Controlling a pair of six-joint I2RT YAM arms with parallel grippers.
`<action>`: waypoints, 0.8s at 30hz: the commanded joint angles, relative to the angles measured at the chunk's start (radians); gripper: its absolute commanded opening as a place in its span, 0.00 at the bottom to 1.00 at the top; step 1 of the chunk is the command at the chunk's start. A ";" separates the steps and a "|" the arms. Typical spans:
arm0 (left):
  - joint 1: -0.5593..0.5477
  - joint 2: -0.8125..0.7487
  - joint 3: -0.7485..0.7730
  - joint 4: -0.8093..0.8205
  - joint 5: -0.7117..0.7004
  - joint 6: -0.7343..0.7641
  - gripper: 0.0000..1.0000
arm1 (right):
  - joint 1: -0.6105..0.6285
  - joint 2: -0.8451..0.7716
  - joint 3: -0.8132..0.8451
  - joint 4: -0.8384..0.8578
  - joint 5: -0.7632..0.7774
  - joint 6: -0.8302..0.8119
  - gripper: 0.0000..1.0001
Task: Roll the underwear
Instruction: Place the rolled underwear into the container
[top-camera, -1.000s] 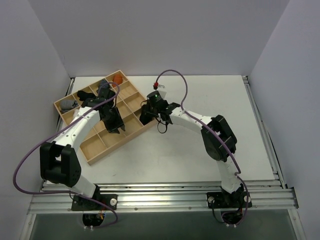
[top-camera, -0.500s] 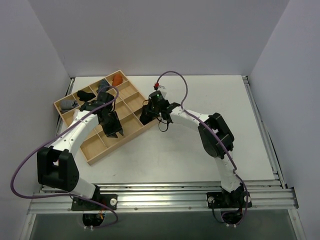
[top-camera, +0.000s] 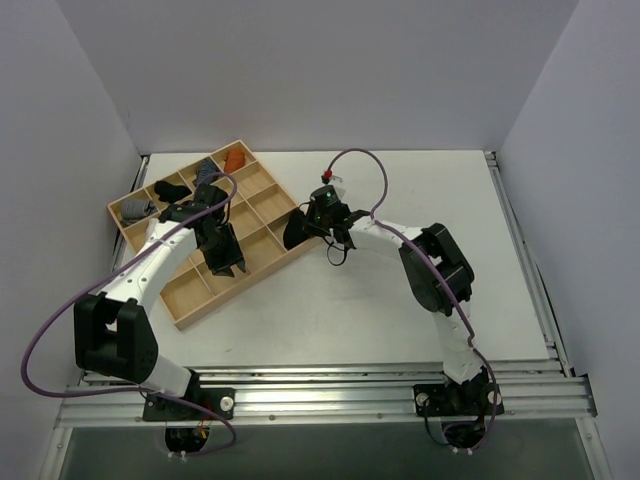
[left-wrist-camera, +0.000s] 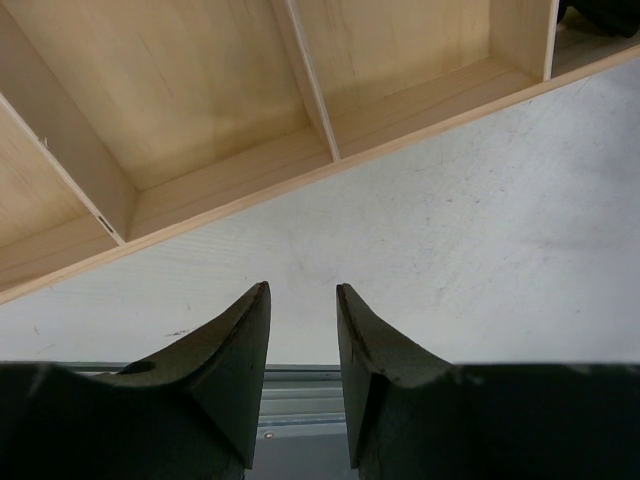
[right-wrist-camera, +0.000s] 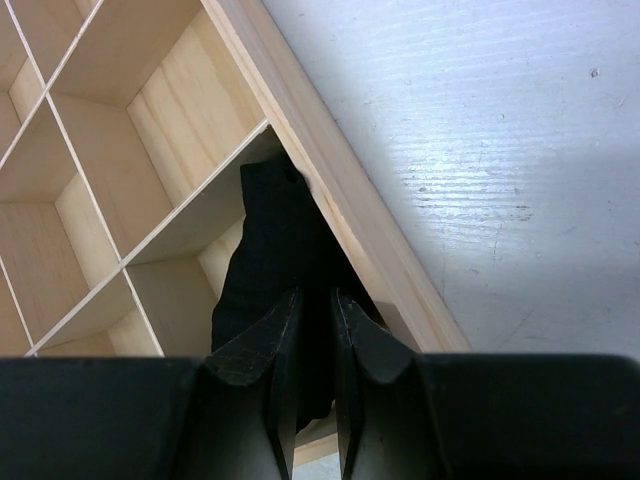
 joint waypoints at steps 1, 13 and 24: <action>0.009 -0.023 0.011 0.005 -0.001 0.014 0.41 | -0.001 -0.010 -0.022 -0.059 0.006 -0.021 0.13; 0.009 -0.079 0.054 0.036 0.057 0.048 0.46 | -0.003 -0.100 0.060 -0.143 -0.086 -0.080 0.21; 0.004 -0.077 0.262 0.082 0.279 0.100 0.99 | -0.023 -0.356 0.153 -0.399 -0.089 -0.097 0.40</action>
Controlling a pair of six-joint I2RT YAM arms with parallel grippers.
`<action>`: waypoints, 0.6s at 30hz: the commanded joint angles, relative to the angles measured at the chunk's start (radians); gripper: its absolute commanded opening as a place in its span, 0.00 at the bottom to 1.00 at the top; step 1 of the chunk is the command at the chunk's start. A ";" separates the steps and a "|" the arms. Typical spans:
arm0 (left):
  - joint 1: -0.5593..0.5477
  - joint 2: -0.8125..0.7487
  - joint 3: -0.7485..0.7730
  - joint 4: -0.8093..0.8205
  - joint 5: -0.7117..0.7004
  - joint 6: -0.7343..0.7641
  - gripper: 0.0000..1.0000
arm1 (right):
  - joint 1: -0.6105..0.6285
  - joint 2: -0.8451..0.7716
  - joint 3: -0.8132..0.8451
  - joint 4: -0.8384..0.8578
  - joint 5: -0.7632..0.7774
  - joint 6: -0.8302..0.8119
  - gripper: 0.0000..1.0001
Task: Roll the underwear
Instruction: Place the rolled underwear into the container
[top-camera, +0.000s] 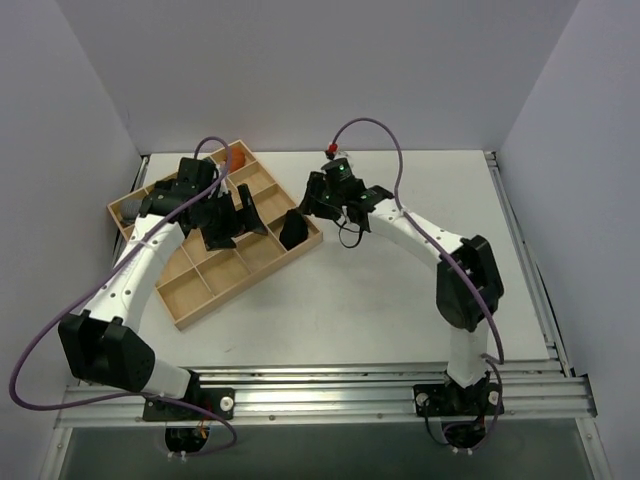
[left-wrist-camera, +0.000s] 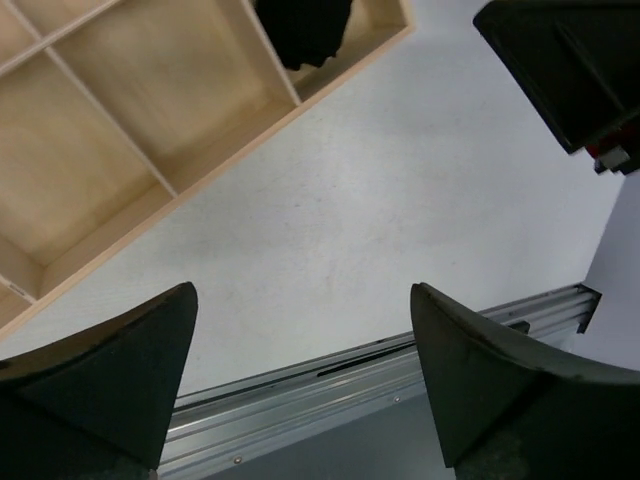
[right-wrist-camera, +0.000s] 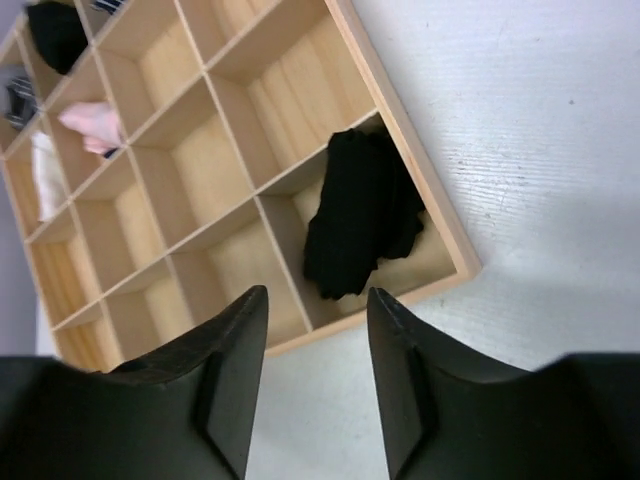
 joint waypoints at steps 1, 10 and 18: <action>-0.002 -0.034 0.090 0.058 0.113 0.027 0.94 | -0.005 -0.202 0.012 -0.134 0.022 -0.019 0.42; -0.145 -0.118 0.066 0.128 0.101 0.016 0.94 | 0.060 -0.647 -0.267 -0.312 0.209 0.056 0.87; -0.378 -0.265 -0.060 0.346 -0.043 -0.050 0.94 | 0.170 -0.954 -0.358 -0.513 0.482 0.163 1.00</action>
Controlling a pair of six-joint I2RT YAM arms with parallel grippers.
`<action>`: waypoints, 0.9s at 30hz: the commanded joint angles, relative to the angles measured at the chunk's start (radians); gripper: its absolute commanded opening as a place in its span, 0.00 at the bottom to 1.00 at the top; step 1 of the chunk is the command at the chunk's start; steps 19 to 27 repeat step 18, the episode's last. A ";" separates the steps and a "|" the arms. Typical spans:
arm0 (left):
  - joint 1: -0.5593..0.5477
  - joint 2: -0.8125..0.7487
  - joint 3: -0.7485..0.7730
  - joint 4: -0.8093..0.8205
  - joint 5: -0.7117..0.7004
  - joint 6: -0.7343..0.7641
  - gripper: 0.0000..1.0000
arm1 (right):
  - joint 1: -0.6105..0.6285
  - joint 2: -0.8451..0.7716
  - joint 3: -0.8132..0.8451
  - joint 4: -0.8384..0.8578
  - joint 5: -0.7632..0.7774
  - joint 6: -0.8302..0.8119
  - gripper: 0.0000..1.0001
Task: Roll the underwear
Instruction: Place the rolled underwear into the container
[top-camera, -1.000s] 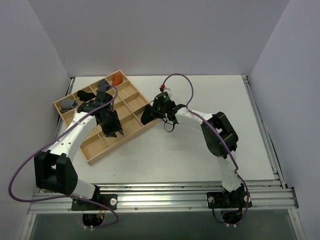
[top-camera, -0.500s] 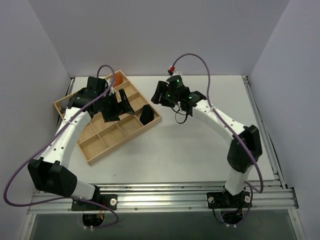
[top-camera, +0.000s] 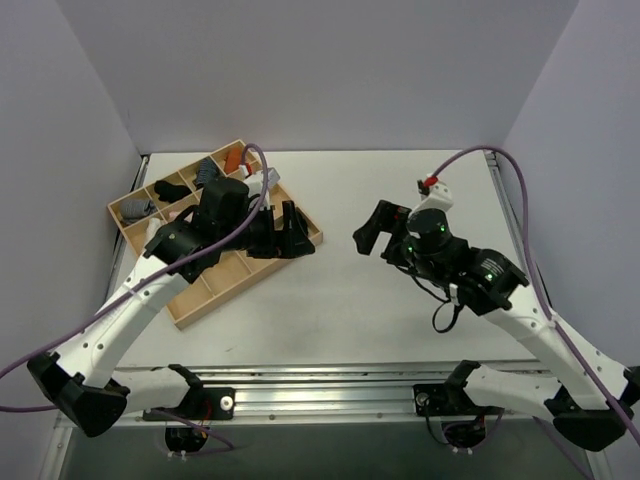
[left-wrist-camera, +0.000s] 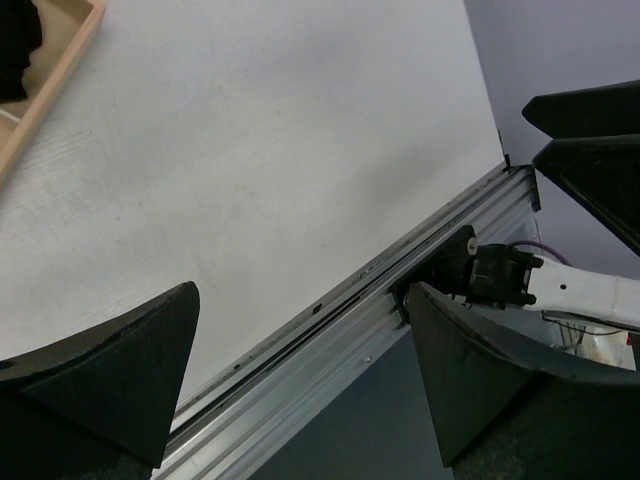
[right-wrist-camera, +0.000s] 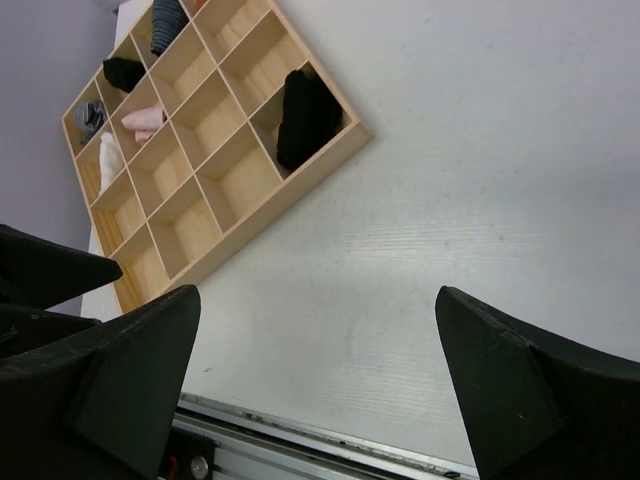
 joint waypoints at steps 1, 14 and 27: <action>-0.018 -0.071 -0.027 0.159 -0.077 -0.029 0.94 | 0.017 -0.070 0.007 -0.127 0.168 0.059 1.00; -0.031 -0.104 -0.047 0.176 -0.117 -0.029 0.94 | 0.019 -0.102 0.099 -0.184 0.202 -0.059 1.00; -0.033 -0.104 -0.041 0.173 -0.127 -0.028 0.94 | 0.019 -0.111 0.088 -0.148 0.178 -0.082 1.00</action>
